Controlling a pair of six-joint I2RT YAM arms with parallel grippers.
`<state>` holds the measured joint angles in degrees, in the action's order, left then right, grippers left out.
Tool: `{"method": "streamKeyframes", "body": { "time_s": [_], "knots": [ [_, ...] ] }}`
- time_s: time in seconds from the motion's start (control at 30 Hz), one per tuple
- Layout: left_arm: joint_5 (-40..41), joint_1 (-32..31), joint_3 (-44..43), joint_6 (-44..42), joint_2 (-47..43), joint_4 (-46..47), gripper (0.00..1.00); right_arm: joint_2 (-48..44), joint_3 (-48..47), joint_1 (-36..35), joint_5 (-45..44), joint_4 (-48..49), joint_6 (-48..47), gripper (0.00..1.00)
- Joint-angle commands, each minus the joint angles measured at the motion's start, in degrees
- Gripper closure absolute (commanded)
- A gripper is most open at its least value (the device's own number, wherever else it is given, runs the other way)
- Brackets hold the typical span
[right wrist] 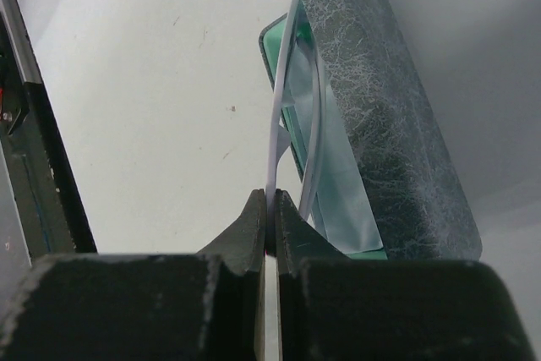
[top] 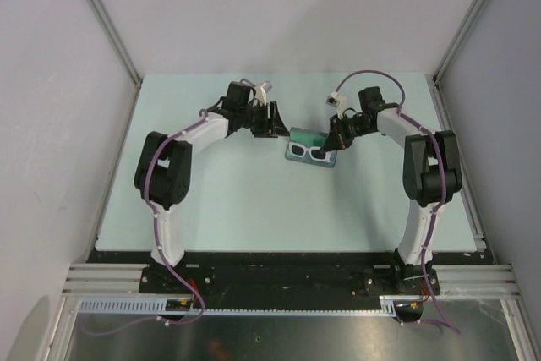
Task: Organize the sunglasses
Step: Place the sunglasses in the sunglasses case.
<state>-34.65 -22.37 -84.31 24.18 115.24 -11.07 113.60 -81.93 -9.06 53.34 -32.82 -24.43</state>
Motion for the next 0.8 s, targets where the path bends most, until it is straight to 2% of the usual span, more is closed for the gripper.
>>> {"method": "streamKeyframes", "body": {
  "time_s": [0.0,0.33,0.5,0.77],
  "knots": [
    [-0.1,-0.6,0.2,1.0,0.2,1.6,0.4,1.0,-2.4,-0.5,-0.9,-1.0,-2.7,1.0],
    [-0.2,-0.7,0.3,0.9,0.2,1.7,0.41,1.4,-2.1,-1.0,-6.2,-1.5,-5.1,1.0],
    [-0.1,-0.7,0.7,0.9,0.0,1.6,0.41,1.1,-1.1,-2.1,-10.9,0.4,-5.0,0.93],
    [0.1,-0.8,1.9,0.9,-1.0,1.8,0.42,0.5,0.1,-2.9,-15.1,3.2,-4.1,0.88]
  ]
}}
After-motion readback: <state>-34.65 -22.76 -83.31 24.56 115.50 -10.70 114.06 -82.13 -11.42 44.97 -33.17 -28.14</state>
